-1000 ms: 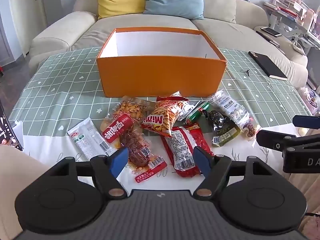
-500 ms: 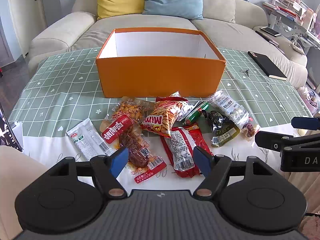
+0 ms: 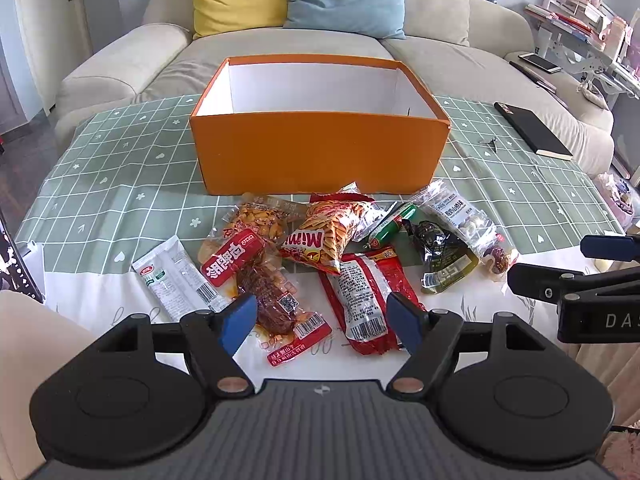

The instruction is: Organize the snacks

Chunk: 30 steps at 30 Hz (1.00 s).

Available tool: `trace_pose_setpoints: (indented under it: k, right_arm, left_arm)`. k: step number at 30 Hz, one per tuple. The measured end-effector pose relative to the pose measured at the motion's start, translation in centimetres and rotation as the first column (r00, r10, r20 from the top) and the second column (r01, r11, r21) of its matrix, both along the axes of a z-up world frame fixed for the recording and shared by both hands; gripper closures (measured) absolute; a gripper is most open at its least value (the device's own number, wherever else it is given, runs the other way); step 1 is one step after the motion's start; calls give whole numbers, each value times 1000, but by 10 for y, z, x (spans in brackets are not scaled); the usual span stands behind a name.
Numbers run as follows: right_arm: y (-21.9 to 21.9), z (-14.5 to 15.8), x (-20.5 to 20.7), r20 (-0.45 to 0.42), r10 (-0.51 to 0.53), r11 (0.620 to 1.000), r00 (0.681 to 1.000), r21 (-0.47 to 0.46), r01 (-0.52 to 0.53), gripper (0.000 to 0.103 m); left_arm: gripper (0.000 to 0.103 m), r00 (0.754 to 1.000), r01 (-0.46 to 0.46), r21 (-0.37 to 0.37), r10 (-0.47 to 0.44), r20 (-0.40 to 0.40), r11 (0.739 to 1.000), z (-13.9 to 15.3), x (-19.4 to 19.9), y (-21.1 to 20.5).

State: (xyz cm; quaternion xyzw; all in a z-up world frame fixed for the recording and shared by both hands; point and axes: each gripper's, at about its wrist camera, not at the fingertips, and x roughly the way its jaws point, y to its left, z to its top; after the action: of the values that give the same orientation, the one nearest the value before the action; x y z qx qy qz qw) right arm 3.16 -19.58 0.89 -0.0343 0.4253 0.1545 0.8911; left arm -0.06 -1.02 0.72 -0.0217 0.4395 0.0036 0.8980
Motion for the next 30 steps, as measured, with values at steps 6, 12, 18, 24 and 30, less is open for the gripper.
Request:
trace_pose_setpoints:
  k: [6,12,18,24,30]
  right_arm:
    - [0,0,0,0,1,1000,1000,0,-1,4]
    - [0,0,0,-1,0,1000,1000,0,0,4]
    - [0,0,0,-1,0,1000,1000,0,0,4]
    - [-1,-1,-1,-3,-1,1000,1000,0,1,4]
    - [-1,-2,0,-5,-1,1000,1000,0,1,4]
  left_arm:
    - [17,1000,1,0,-1,0,1000,-2,2,1]
    - [17,1000,2,-1,-2,0,1000,-3,2,2]
    - [17,1000,2,-1,-2,-1,1000,-3,2,2]
    - [17,1000,3,-1,-3,-1,1000,-3,2,2]
    - [17,1000,3,0,-3,-1,1000,-3,2,2]
